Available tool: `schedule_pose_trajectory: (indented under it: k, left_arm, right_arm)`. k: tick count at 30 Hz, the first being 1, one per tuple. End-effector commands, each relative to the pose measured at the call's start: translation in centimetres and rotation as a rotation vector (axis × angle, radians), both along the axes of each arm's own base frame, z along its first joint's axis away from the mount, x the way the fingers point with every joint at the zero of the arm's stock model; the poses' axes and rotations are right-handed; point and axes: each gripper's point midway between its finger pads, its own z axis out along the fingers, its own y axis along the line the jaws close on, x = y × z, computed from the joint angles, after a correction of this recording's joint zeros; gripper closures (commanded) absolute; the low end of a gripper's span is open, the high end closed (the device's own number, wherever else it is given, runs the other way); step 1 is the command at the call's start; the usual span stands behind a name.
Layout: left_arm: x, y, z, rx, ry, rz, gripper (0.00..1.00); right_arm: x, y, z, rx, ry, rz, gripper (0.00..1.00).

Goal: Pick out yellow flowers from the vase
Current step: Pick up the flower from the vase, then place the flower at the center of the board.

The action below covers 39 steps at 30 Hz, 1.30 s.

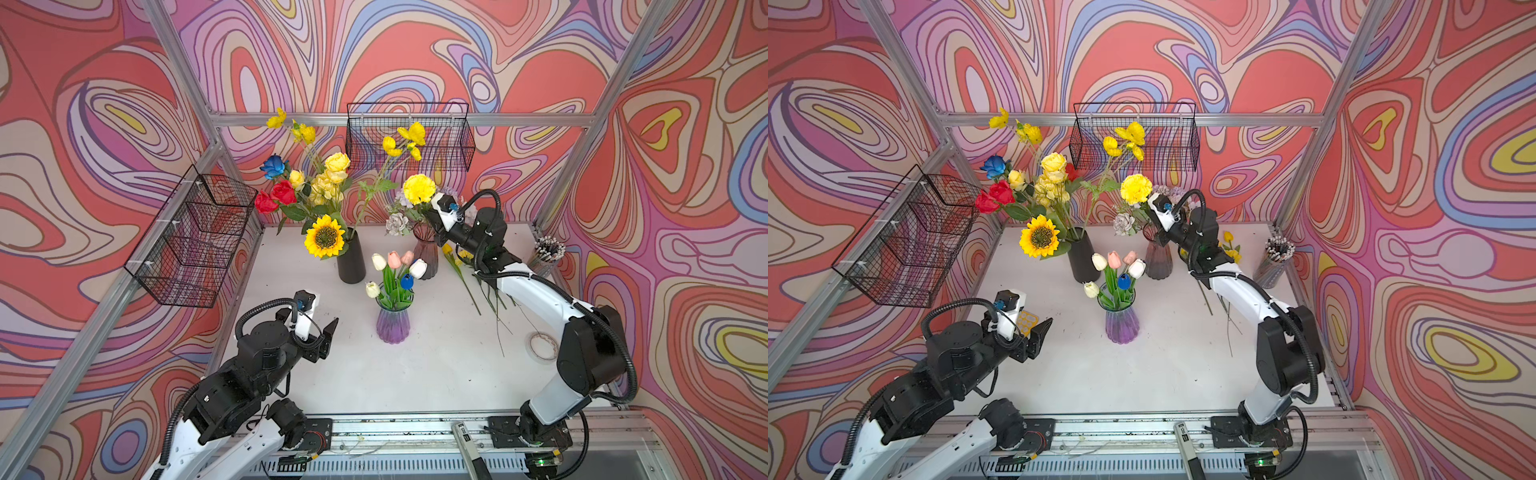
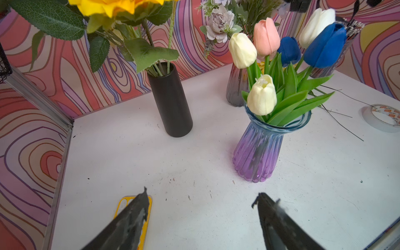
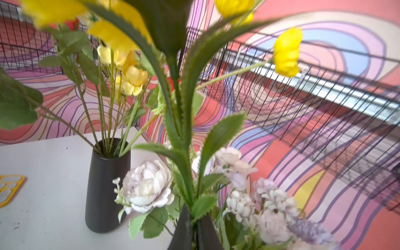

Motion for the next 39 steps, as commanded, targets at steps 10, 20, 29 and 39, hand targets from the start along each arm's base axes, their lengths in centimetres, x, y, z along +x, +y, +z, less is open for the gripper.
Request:
schedule_pose_trajectory:
  k: [10, 20, 29, 39]
  left_arm:
    - [0.9, 0.9, 0.9, -0.014, -0.079, 0.068, 0.18]
    - [1.3, 0.8, 1.7, -0.041, -0.094, 0.082, 0.18]
    - [2.2, 0.5, 0.5, -0.003, -0.062, 0.097, 0.22]
    - [1.7, 0.8, 0.5, -0.043, -0.065, 0.106, 0.22]
  right_arm:
    - [-7.7, -3.0, 12.2, 0.131, 0.05, 0.018, 1.0]
    - [-12.8, -6.7, 12.2, 0.107, 0.338, -0.105, 1.0]
    - [-11.6, -11.6, 6.5, 0.039, 0.539, -0.367, 1.0]
    - [-7.0, -17.6, -1.5, 0.068, 0.759, -0.55, 1.0]
